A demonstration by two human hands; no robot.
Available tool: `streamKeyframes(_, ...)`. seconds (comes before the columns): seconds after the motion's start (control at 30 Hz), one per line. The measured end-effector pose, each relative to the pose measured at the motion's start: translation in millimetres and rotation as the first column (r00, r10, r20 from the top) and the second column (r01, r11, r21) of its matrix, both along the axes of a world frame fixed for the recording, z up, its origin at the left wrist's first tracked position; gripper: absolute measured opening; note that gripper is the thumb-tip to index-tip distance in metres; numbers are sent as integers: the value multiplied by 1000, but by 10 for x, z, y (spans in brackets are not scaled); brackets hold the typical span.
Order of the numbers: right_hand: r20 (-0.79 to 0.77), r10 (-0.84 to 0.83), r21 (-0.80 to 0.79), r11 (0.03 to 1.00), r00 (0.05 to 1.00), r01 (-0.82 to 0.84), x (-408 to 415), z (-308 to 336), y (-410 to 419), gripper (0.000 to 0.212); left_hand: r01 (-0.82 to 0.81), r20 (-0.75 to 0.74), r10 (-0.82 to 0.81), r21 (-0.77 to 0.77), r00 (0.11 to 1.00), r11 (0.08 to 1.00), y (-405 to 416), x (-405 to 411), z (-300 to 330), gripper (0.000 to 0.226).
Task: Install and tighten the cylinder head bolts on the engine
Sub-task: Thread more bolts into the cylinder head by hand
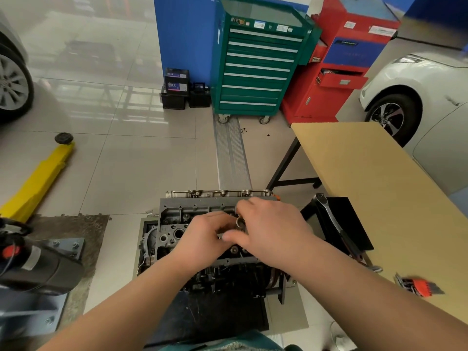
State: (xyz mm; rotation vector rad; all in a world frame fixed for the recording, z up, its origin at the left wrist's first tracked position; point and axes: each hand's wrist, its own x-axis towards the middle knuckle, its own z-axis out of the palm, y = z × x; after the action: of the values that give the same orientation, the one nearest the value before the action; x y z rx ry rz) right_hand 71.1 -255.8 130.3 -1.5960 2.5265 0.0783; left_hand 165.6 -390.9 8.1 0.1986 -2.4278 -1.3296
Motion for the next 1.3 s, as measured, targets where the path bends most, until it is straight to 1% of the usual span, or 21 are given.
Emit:
streamKeyframes(0.1, 86, 102, 19, 994, 991, -104, -24, 21, 33, 34, 76, 18, -77, 62, 997, 995, -68, 17, 30, 23)
streamKeyframes(0.2, 46, 29, 12, 999, 999, -30, -41, 12, 15, 23, 114, 29, -117, 90, 993, 989, -66, 28, 66, 28)
streamKeyframes(0.27, -26, -14, 4, 1000, 1000, 15, -47, 8, -11, 38, 65, 11, -66, 61, 998, 996, -43, 12, 66, 27)
streamKeyframes(0.3, -41, -11, 8, 1000, 999, 12, -54, 9, -20, 45, 46, 6, -46, 30, 999, 998, -41, -2, 60, 23)
streamKeyframes(0.33, -16, 4, -1, 1000, 1000, -4, -59, 20, -18, 47, 40, 12, -40, 8, 999, 999, -43, -13, 57, 21)
streamKeyframes(0.43, 93, 99, 10, 995, 991, -100, -57, 61, 16, 36, 109, 41, -109, 12, 993, 994, -85, -9, 66, 26)
streamKeyframes(0.47, 92, 118, 19, 993, 989, -120, -58, 56, 21, 31, 140, 42, -141, 22, 989, 990, -99, -5, 74, 24)
streamKeyframes(0.53, 36, 74, 6, 997, 997, -74, -42, 39, 10, 22, 190, 44, -192, 40, 980, 981, -95, -3, 100, 16)
streamKeyframes(0.57, -15, 34, -6, 999, 999, -34, -33, 33, 0, 28, 193, 40, -195, 39, 980, 980, -76, -10, 107, 15)
streamKeyframes(0.6, -74, 0, 0, 1000, 997, 0, -34, 30, -14, 39, 173, 33, -174, 32, 984, 984, -54, -19, 100, 16)
streamKeyframes(0.67, -114, -2, 13, 1000, 993, 4, -38, 17, -18, 52, 98, 39, -98, 9, 994, 995, -28, -31, 54, 15)
streamKeyframes(0.73, -20, 70, -4, 998, 997, -70, -31, 34, 11, 44, 52, 65, -52, 6, 997, 999, -26, -32, 26, 21)
streamKeyframes(0.8, 72, 140, 7, 990, 988, -141, -46, 40, 33, 32, 74, 70, -76, 38, 995, 997, -47, -24, 14, 21)
streamKeyframes(0.83, 89, 143, 17, 989, 986, -145, -59, 28, 37, 28, 99, 70, -104, 62, 992, 993, -55, -17, 24, 21)
streamKeyframes(0.9, 51, 87, 5, 996, 995, -87, -60, 0, 15, 22, 145, 53, -150, 88, 987, 985, -63, -18, 58, 21)
streamKeyframes(1.0, -22, -1, -23, 1000, 1000, 1, -62, -31, -21, 44, 133, 62, -137, 66, 989, 989, -42, -25, 117, 31)
streamKeyframes(1.07, 30, 27, -46, 999, 999, -26, -52, -41, -5, 48, 104, 71, -108, 61, 992, 993, -32, -34, 97, 23)
streamKeyframes(1.17, 140, 131, -37, 991, 981, -127, -57, -25, 44, 31, 87, 117, -102, 123, 988, 989, -76, -9, 1, 16)
streamKeyframes(1.2, 158, 138, -24, 990, 978, -136, -71, -26, 50, 28, 110, 133, -132, 163, 982, 980, -95, -1, -15, 21)
streamKeyframes(1.27, 133, 77, -13, 997, 988, -76, -84, -37, 23, 20, 167, 133, -203, 238, 970, 957, -101, 16, 4, 35)
streamKeyframes(1.3, 100, 25, -8, 1000, 995, -24, -86, -37, -4, 21, 176, 123, -209, 234, 970, 956, -94, 10, 21, 37)
